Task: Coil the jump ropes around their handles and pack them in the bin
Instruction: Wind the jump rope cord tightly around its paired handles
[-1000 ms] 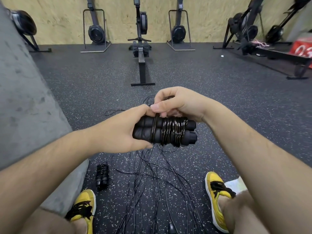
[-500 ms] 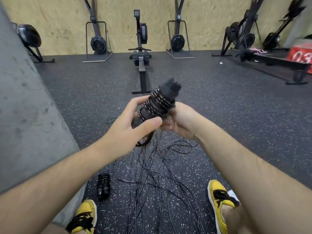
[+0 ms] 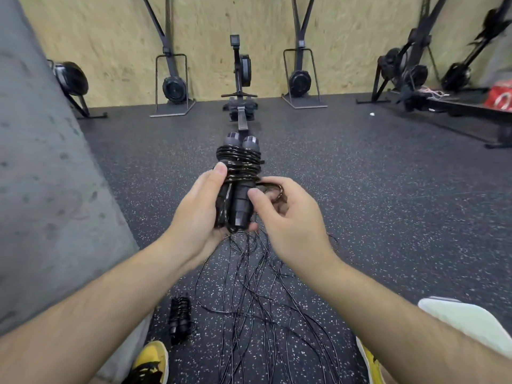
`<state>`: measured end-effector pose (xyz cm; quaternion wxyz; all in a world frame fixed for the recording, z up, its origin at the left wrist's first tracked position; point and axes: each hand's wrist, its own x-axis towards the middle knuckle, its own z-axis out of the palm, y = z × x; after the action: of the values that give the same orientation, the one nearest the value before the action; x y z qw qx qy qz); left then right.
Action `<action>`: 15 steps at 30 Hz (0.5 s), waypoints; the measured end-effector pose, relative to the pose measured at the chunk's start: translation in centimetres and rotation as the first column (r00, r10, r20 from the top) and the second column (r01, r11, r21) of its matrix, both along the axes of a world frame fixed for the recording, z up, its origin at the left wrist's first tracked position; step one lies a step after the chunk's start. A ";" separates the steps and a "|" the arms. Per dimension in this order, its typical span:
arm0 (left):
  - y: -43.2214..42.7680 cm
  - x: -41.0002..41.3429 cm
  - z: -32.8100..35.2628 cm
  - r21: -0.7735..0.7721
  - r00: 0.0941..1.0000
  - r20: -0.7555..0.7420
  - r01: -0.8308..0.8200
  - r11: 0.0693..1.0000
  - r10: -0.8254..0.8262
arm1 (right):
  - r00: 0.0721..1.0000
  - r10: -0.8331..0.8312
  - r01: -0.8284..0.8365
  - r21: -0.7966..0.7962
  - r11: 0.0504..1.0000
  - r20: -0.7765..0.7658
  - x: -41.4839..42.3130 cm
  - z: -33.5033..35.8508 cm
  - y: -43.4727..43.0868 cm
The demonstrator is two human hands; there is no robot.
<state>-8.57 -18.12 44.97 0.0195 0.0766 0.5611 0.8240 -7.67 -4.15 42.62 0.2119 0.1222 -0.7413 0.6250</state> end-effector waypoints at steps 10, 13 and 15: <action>0.4 0.3 0.0 0.047 0.998 -0.045 0.055 0.997 -0.053 | 0.951 -0.059 0.068 0.021 0.997 -0.303 0.5 -0.2 0.7; 0.5 0.6 0.1 0.055 0.992 -0.053 0.118 0.992 -0.115 | 0.874 -0.084 0.149 0.099 0.984 -0.479 0.2 -0.4 1.0; 0.5 0.6 0.3 0.072 0.986 -0.049 0.160 0.985 -0.157 | 0.882 -0.090 0.114 0.025 0.993 -0.462 0.2 -0.1 1.0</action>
<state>-7.95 -17.66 45.25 0.0699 0.1395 0.5219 0.8386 -7.52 -3.15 42.53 0.4109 0.2328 -0.6911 0.5471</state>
